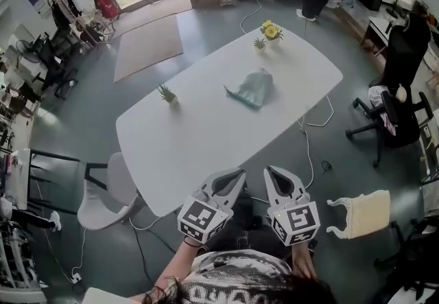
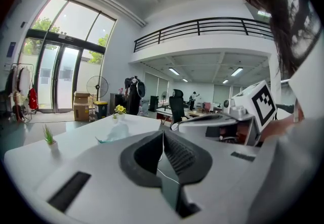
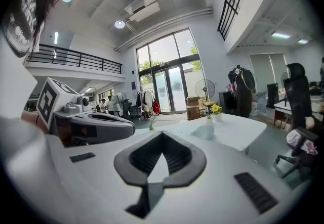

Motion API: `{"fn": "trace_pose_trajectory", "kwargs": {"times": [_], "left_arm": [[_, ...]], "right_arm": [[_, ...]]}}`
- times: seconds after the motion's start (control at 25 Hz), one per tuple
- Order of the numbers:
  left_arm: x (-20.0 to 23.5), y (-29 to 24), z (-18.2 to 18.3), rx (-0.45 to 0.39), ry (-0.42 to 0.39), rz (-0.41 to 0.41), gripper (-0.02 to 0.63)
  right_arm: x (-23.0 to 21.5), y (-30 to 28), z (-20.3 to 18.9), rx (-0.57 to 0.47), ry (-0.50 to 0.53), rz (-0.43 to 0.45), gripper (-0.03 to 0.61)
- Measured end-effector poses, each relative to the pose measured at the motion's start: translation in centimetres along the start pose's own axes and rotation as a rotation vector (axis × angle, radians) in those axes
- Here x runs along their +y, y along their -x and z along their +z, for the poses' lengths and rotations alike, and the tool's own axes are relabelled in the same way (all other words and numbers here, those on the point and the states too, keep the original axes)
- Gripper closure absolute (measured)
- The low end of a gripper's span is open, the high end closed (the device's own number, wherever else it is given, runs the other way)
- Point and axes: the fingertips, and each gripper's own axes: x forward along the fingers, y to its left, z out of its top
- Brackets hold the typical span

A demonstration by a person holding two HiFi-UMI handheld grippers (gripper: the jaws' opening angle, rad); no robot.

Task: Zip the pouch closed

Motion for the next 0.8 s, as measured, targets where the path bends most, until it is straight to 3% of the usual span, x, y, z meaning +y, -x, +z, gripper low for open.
{"fn": "trace_pose_trajectory", "kwargs": {"times": [0.4, 0.8], "left_arm": [[8.3, -5.8, 1.8, -0.014, 0.016, 0.034, 0.598], [14.7, -9.0, 0.7, 0.036, 0.055, 0.016, 0.598]], "right_arm": [[-4.0, -9.2, 0.9, 0.070, 0.026, 0.053, 0.580], [-8.4, -17.3, -1.1, 0.175, 0.005, 0.017, 0.580]]}}
